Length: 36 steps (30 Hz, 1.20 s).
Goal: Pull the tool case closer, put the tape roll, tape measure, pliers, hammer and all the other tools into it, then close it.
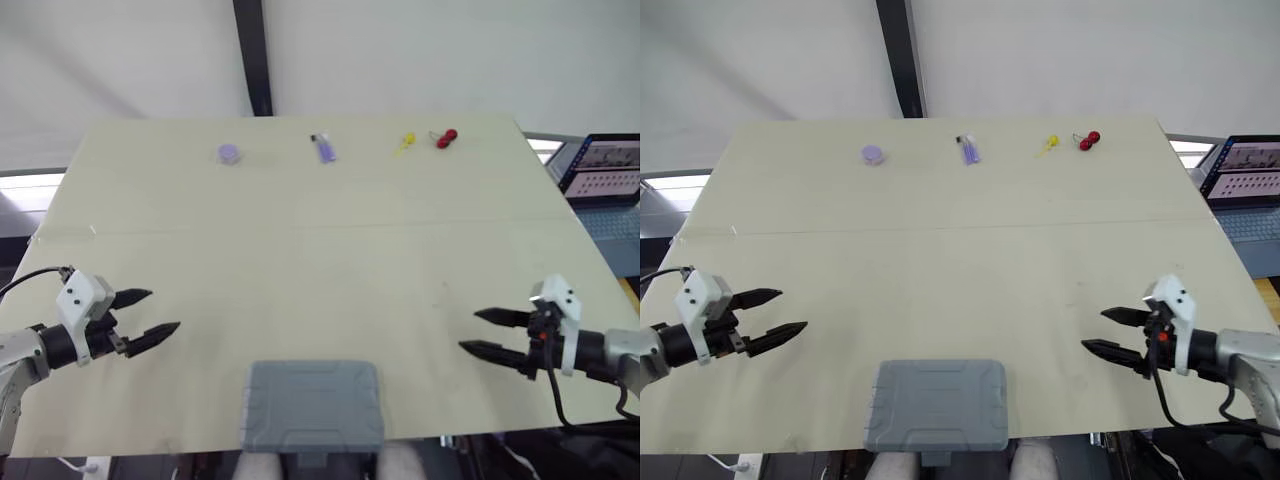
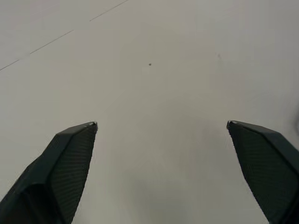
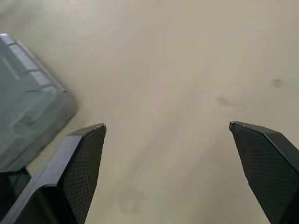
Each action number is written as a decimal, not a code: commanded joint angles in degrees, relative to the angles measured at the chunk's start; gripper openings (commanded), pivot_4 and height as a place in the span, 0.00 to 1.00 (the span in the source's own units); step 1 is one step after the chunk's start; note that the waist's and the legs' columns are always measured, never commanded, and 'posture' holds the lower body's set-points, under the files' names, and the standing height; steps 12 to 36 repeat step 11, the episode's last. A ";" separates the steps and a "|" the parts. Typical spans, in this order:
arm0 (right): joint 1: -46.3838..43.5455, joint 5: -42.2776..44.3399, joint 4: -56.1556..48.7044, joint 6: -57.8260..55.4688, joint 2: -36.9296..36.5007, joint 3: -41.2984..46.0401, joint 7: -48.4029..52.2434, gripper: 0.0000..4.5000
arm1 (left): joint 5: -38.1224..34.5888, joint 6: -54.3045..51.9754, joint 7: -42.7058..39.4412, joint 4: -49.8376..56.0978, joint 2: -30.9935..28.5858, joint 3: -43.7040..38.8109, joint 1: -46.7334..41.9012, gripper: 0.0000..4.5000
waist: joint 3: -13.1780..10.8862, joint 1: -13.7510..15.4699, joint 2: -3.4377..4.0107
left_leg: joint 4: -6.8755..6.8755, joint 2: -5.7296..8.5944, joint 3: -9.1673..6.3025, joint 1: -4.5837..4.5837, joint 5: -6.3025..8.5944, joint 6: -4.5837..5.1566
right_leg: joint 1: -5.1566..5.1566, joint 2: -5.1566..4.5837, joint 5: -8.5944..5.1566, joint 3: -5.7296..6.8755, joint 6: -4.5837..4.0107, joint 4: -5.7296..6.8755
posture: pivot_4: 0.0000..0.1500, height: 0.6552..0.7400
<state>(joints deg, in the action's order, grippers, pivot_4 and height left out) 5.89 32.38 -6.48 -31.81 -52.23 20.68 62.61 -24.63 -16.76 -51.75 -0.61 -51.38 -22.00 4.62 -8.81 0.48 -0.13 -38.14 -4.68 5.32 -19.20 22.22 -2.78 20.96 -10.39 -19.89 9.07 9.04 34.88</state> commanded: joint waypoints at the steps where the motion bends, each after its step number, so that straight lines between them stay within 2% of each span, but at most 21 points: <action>1: 2.00 -2.69 4.74 5.66 0.46 4.71 -1.12 1.00 | 2.76 1.21 1.92 -3.84 0.32 1.00 -3.70 0.99 | 0.00 0.33 0.00 | -0.01 0.00 0.00 0.00 0.00 0.00 | 0.00 0.00 0.00 0.00 0.00 0.02 | 1.00 1.00; 5: 2.07 -3.84 7.45 8.55 0.63 4.93 -0.95 1.00 | 4.03 1.66 2.16 -6.82 0.87 2.14 -7.01 0.99 | 0.00 0.32 0.00 | -0.05 0.00 0.02 0.01 0.00 0.00 | 0.01 -0.01 0.00 -0.02 0.01 0.08 | 1.00 1.00; 11: 1.97 -4.95 11.93 11.69 1.07 5.07 -0.95 1.00 | 3.91 0.03 2.06 -6.26 1.34 2.05 -6.75 0.99 | 0.00 -0.32 0.00 | -0.01 0.00 0.05 0.00 -0.01 0.00 | 0.07 0.00 0.00 0.01 0.01 0.10 | 1.00 1.00; 36: 1.97 -4.95 11.93 11.69 1.07 5.07 -0.95 1.00 | 3.91 0.03 2.06 -6.26 1.34 2.05 -6.75 0.99 | 0.00 -0.32 0.00 | -0.01 0.00 0.05 0.00 -0.01 0.00 | 0.07 0.00 0.00 0.01 0.01 0.10 | 1.00 1.00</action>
